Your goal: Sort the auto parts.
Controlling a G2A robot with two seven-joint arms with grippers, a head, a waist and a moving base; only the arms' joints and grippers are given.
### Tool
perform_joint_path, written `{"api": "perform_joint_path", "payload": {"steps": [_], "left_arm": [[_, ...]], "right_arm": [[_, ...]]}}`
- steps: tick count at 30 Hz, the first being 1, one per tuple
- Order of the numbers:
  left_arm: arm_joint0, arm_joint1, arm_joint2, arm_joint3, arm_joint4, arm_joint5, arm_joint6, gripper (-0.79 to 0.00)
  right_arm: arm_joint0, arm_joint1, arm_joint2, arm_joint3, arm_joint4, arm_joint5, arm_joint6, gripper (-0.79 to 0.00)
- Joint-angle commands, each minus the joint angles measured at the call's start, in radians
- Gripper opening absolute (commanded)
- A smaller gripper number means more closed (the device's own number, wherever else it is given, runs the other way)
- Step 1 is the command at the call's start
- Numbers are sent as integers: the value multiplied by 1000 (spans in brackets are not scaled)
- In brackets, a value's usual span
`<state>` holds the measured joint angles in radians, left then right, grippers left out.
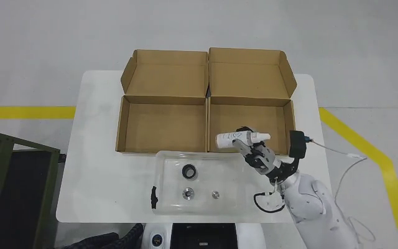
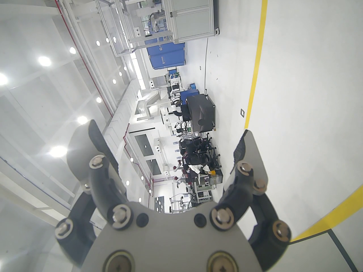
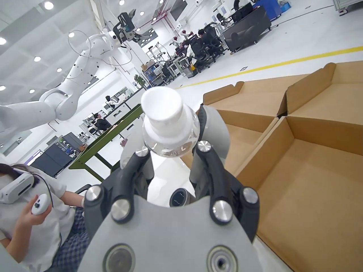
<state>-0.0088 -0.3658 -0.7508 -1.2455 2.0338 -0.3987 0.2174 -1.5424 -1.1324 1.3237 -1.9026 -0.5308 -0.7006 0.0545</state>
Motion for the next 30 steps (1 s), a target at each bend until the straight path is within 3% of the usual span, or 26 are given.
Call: {"api": "perform_joint_path", "payload": {"steps": [1,15,30], "left_arm": [[0,0,0,0,0,0,0,0],[0,0,0,0,0,0,0,0],[0,0,0,0,0,0,0,0]], "right_arm": [[0,0,6,-4,-29,12,-9,-785],[78,-17,-39,41,-337,253,-47,-785],[288,-46,-142,181,-481,441,91,-785]]}}
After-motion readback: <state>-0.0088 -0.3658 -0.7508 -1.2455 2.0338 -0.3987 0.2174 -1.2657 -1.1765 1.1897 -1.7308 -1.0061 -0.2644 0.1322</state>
